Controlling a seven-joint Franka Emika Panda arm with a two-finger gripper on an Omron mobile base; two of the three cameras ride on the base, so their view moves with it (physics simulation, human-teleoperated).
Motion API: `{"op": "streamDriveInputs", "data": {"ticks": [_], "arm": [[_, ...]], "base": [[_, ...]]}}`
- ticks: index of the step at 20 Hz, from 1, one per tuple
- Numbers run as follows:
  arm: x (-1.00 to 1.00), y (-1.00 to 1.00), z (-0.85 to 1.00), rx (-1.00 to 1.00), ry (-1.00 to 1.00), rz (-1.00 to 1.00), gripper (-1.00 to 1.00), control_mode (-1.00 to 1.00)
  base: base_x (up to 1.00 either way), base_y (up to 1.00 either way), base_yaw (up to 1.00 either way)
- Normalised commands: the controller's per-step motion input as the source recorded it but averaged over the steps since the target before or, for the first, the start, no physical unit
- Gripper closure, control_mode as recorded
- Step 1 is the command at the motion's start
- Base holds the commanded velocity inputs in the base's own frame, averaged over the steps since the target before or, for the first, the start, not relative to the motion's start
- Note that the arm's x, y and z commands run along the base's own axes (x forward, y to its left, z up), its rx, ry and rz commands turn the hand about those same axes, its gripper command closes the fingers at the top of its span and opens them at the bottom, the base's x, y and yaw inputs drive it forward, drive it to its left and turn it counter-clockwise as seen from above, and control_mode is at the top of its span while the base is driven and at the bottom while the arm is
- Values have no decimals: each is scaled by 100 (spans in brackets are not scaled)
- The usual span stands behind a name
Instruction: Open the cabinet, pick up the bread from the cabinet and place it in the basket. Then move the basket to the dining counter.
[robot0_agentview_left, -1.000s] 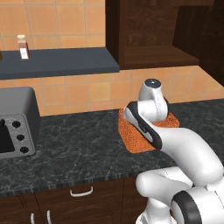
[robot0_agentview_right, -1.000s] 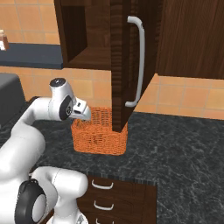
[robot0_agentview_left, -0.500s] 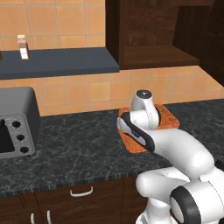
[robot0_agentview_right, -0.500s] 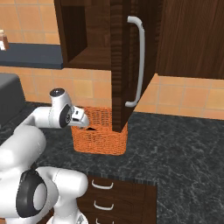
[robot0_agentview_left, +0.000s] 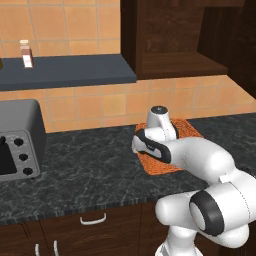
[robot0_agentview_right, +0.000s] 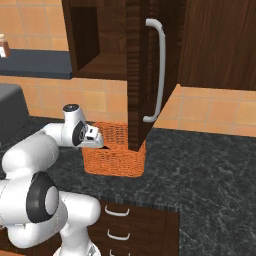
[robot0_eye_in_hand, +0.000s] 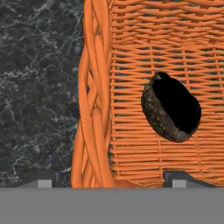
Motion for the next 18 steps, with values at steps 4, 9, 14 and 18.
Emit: {"op": "streamDriveInputs", "data": {"ticks": [4,9,14,18], "arm": [[3,7,-12,0,15,4,100,-100],[-9,7,1,-3,3,9,100,-100],[-53,12,65,-13,-4,13,100,-100],[-66,11,100,-10,-9,9,100,-100]], "base": [[0,0,0],[0,0,0],[0,0,0],[0,0,0]]}}
